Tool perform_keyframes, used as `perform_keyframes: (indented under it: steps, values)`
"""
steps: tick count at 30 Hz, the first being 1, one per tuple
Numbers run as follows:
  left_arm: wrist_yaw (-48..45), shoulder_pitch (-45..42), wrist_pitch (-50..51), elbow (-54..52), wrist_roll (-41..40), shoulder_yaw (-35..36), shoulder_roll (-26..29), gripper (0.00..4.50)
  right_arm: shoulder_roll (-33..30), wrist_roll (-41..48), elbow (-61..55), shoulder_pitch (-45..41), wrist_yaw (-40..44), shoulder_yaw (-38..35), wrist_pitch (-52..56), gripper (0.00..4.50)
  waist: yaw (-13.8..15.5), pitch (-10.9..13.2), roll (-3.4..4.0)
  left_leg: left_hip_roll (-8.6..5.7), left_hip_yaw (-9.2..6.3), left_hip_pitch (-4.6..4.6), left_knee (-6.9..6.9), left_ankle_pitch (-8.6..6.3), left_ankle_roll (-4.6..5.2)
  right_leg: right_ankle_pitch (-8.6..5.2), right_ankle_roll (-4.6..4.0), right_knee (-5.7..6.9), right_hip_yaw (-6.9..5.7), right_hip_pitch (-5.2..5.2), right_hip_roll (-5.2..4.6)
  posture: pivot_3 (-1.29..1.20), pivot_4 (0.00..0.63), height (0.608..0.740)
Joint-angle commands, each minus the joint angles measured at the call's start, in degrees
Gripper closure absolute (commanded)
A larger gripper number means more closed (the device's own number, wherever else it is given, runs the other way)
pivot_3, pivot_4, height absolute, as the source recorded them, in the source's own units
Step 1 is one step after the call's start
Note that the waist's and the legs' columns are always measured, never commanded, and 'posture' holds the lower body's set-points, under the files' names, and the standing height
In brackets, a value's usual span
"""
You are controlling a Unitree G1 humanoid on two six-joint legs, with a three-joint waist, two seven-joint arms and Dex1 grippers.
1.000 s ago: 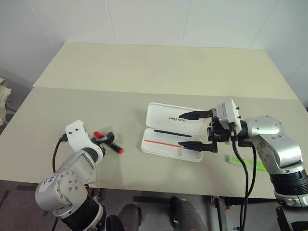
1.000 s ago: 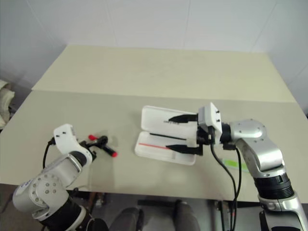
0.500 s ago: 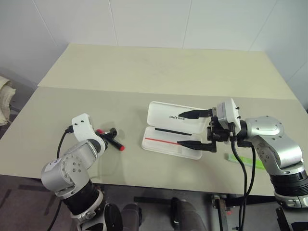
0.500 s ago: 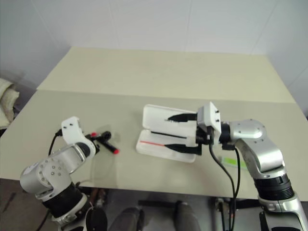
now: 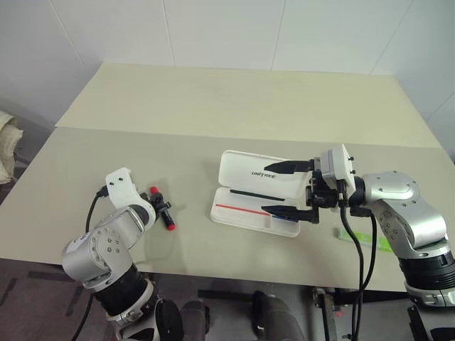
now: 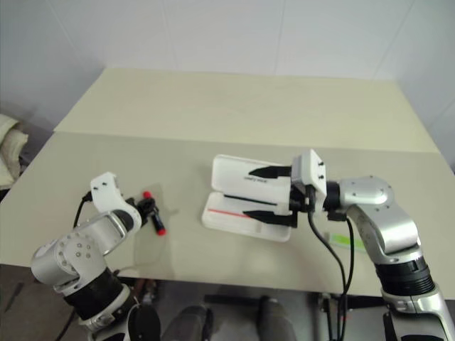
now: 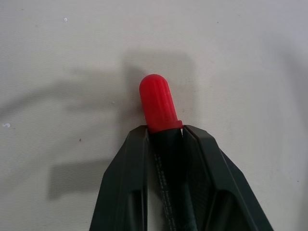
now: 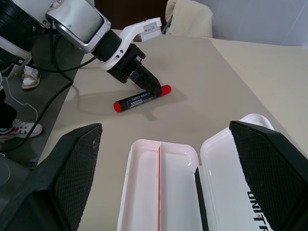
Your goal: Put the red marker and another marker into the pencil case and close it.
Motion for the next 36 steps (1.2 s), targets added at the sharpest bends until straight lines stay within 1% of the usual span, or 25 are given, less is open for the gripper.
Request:
perform_keyframes:
  steps: [1,4,6,9,12,15,16,17,19,21,24,25,28,30,32,35,36]
  values:
    - [-1.2,1.0,0.8,0.6,-0.4,-0.8,0.1,3.86,0.1,0.4,-1.9,-0.1,-0.2,-1.6,-1.1,0.0,0.0,0.0,0.0,0.0,0.01,0.0,0.0,0.0,0.0,-0.01,-0.01,-0.02,0.0,0.0,0.0,0.0,0.15,0.74]
    - [-2.2,0.2,0.8,0.3,0.0,0.3,1.3,3.86,0.0,0.4,-1.8,0.1,-0.3,-1.8,-1.2,0.0,0.0,0.0,0.0,0.0,0.02,-0.01,0.0,0.0,0.0,-0.01,-0.01,-0.05,0.0,0.0,0.0,0.0,0.15,0.74]
    - [-2.5,-1.0,-1.6,0.2,0.4,2.1,1.9,3.86,0.0,0.4,-1.7,0.3,-0.3,-1.8,-1.3,0.0,-0.1,0.0,0.0,0.0,0.02,-0.01,0.0,0.0,0.0,-0.01,-0.01,-0.06,0.0,0.0,0.0,0.0,0.15,0.74]
    - [-2.1,-3.2,-7.8,0.2,0.3,5.9,1.2,3.86,0.0,0.3,-1.6,0.7,-0.2,-1.8,-1.7,0.0,-0.1,0.1,-0.2,0.05,0.02,-0.03,0.0,0.01,-0.01,-0.01,-0.02,-0.06,-0.05,-0.02,0.02,0.0,0.15,0.74]
    - [-3.9,-4.4,-17.3,0.6,-2.4,8.0,1.7,3.86,0.3,0.1,-1.1,0.7,-0.1,-1.3,-2.1,0.0,-0.2,0.2,-0.4,0.12,0.03,-0.08,-0.01,-0.01,-0.05,0.0,-0.03,-0.07,-0.11,-0.07,0.04,0.0,0.15,0.74]
    - [-4.7,-6.0,-22.1,1.1,-5.8,9.9,1.0,3.86,0.7,0.0,-0.6,0.4,-0.1,-0.9,-2.3,0.0,-0.2,0.2,-0.42,0.14,0.12,-0.08,-0.2,-0.03,-0.08,0.04,0.04,-0.24,-0.11,-0.11,0.03,0.0,0.15,0.74]
    - [-4.8,-6.1,-23.0,1.3,-6.5,9.8,1.1,3.86,0.7,0.0,-0.5,0.4,0.0,-0.9,-2.4,0.0,-0.1,0.2,-0.42,0.14,0.14,-0.07,-0.34,-0.03,-0.08,0.17,0.26,-0.3,-0.11,-0.13,0.02,0.0,0.15,0.74]
    - [-6.1,-5.8,-24.8,1.4,-7.6,8.9,1.8,3.86,0.8,-0.1,-0.3,0.4,0.1,-0.8,-2.5,0.0,-0.1,0.2,-0.42,0.13,0.15,-0.07,-0.44,-0.03,-0.08,0.34,0.54,-0.32,-0.1,-0.16,0.02,0.0,0.15,0.74]
    - [-7.7,-5.0,-28.1,1.7,-9.1,7.2,2.6,3.86,0.7,-0.2,0.1,0.4,0.4,-0.9,-2.7,0.0,-0.1,0.2,-0.42,0.1,0.14,-0.08,-0.66,-0.03,-0.09,0.37,0.56,-0.34,-0.09,-0.26,0.03,0.0,0.15,0.74]
    - [-11.3,-5.5,-31.3,3.1,-11.9,6.1,4.9,3.86,0.6,-0.4,0.5,0.4,0.4,-1.2,-2.8,0.0,-0.1,0.2,-0.42,0.13,0.13,-0.09,-0.79,-0.05,-0.13,0.35,0.54,-0.41,-0.11,-0.31,0.04,0.0,0.15,0.74]
    - [-23.8,-6.9,-34.8,6.5,-19.4,2.7,11.8,3.86,0.0,-0.4,0.3,0.8,-0.6,-2.6,-2.8,0.0,-0.2,0.2,-0.42,0.21,0.2,-0.15,-0.82,-0.09,-0.17,0.34,0.53,-0.42,-0.13,-0.35,0.1,0.0,0.15,0.74]
    - [-26.9,-6.9,-35.9,7.5,-20.7,1.1,14.0,3.86,-0.2,-0.4,0.1,1.2,-0.9,-3.1,-2.7,0.0,-0.2,0.2,-0.42,0.22,0.22,-0.16,-0.82,-0.09,-0.18,0.34,0.53,-0.41,-0.12,-0.37,0.11,0.0,0.15,0.74]
    - [-32.2,-7.1,-38.6,10.3,-23.9,-2.0,17.9,3.86,-0.9,-0.5,-0.3,2.2,-1.2,-4.0,-2.9,0.0,-0.1,0.2,-0.42,0.22,0.28,-0.13,-0.81,-0.13,-0.12,0.34,0.52,-0.52,-0.1,-0.33,0.09,0.0,0.15,0.74]
    - [-38.2,-8.3,-40.6,12.7,-25.9,-5.4,21.0,3.86,-1.8,-0.6,-1.1,3.3,-2.3,-5.9,-2.7,0.0,-0.1,0.2,-0.42,0.21,0.28,-0.14,-0.81,-0.16,-0.07,0.34,0.53,-0.65,-0.1,-0.31,0.09,0.0,0.15,0.74]
    - [-43.8,-9.0,-43.5,14.9,-26.2,-9.5,23.7,3.86,-2.8,-0.5,-1.8,4.4,-3.4,-7.8,-2.5,0.0,-0.1,0.2,-0.41,0.22,0.29,-0.14,-0.81,-0.16,-0.06,0.34,0.53,-0.64,-0.1,-0.32,0.1,0.0,0.15,0.74]
    - [-52.6,-9.1,-47.5,17.4,-25.9,-16.4,26.6,3.86,-4.4,-0.3,-3.1,6.4,-4.7,-10.5,-2.1,0.0,-0.1,0.2,-0.41,0.22,0.33,-0.13,-0.81,-0.16,-0.06,0.34,0.53,-0.62,-0.08,-0.32,0.1,0.0,0.15,0.74]
    - [-57.5,-8.7,-49.7,18.1,-25.0,-20.1,28.1,3.86,-5.1,-0.1,-4.2,7.6,-5.4,-11.8,-1.6,0.0,-0.1,0.2,-0.41,0.22,0.33,-0.13,-0.81,-0.16,-0.05,0.34,0.53,-0.64,-0.08,-0.32,0.1,0.0,0.15,0.74]
